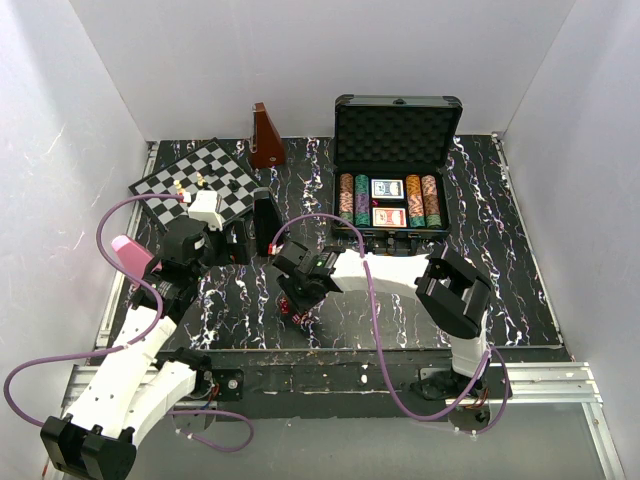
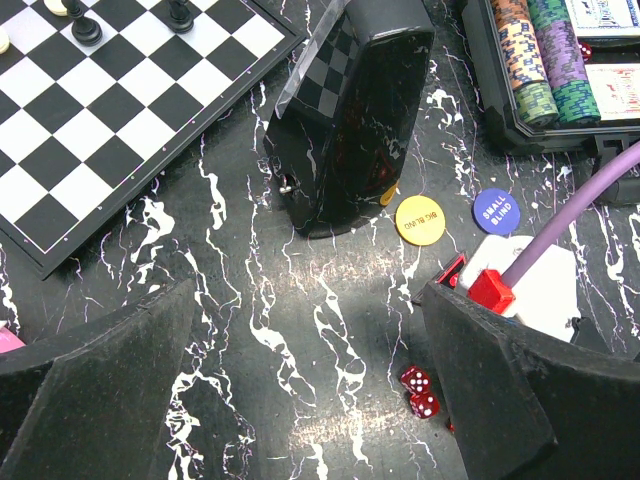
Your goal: Pack up texas hold em set
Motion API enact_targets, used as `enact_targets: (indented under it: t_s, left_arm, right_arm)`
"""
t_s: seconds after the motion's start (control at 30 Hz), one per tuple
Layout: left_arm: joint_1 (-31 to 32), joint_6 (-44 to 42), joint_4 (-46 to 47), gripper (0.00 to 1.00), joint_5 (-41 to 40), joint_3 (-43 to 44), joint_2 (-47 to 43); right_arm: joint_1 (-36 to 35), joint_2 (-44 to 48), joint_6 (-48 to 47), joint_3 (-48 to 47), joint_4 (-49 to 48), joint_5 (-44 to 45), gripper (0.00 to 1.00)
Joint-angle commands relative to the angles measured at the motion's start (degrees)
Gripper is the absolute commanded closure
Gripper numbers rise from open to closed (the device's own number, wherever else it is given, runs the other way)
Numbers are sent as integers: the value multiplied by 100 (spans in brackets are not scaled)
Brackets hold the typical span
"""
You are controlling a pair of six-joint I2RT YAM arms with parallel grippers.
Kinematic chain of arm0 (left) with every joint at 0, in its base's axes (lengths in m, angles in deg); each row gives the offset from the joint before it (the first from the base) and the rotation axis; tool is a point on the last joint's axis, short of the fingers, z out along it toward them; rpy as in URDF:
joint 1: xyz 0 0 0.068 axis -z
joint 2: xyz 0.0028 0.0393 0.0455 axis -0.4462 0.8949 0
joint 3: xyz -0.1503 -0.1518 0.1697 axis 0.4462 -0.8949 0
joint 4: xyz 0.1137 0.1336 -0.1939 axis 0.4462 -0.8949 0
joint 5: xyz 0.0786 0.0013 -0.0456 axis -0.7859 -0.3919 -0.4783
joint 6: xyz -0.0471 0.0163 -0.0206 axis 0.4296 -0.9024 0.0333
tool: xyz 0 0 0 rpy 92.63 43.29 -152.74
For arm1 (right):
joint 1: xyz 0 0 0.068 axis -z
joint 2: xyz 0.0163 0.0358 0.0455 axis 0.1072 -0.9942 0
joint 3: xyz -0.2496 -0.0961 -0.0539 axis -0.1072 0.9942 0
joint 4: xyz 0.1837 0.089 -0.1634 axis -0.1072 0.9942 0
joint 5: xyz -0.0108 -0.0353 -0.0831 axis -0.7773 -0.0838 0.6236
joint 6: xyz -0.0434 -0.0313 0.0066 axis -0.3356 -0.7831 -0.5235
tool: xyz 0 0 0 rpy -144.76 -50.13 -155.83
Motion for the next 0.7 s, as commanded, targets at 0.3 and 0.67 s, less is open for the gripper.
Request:
enact_targets:
  t_s: [0.3, 0.67]
  left_arm:
    - [13, -38, 79, 2, 23, 75, -120]
    - [13, -29, 79, 2, 5, 75, -138]
  right_arm:
    - [-91, -167, 185, -384, 363, 258, 62]
    - [-99, -219, 291, -420, 460, 355, 65]
